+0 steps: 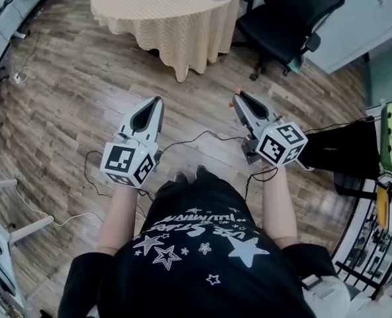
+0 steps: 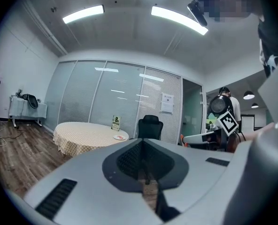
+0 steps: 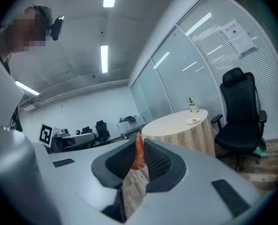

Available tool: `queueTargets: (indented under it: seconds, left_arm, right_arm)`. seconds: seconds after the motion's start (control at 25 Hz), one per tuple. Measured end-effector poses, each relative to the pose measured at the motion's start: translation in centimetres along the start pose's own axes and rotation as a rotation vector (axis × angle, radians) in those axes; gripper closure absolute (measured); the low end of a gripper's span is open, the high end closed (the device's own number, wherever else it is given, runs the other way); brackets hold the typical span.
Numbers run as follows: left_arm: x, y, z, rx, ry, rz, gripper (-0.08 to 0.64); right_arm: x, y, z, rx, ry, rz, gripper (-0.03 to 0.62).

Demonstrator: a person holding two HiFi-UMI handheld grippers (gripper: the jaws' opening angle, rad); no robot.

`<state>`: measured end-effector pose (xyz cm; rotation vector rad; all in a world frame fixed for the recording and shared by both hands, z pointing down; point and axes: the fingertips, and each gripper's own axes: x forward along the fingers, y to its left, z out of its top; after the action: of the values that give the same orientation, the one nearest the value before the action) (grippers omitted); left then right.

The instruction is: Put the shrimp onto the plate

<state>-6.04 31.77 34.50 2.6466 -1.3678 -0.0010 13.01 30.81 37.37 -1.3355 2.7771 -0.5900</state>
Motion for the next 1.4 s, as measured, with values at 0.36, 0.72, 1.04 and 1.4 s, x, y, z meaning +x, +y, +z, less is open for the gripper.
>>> queueTargets:
  seconds: [0.36, 0.72, 1.04, 1.4]
  left_arm:
    - [-2.6, 0.9, -0.4, 0.009, -0.002, 0.014, 0.551]
    - [-3.8, 1.5, -0.4, -0.047, -0.041, -0.017, 0.551]
    - [-3.4, 3.0, -0.1, -0.04, -0.034, 0.0, 0.551]
    - [-1.4, 7.2, 0.2, 0.011, -0.007, 0.042, 0.551]
  right_arm:
    - [0.4, 2.6, -0.5, -0.011, 0.004, 0.022, 0.528]
    - [-0.1, 4.0, -0.3, -0.007, -0.021, 0.014, 0.528]
    - [1.4, 2.7, -0.3, 0.03, -0.024, 0.011, 0.528]
    - [7.4, 2.1, 0.2, 0.028, -0.006, 0.061, 0.528]
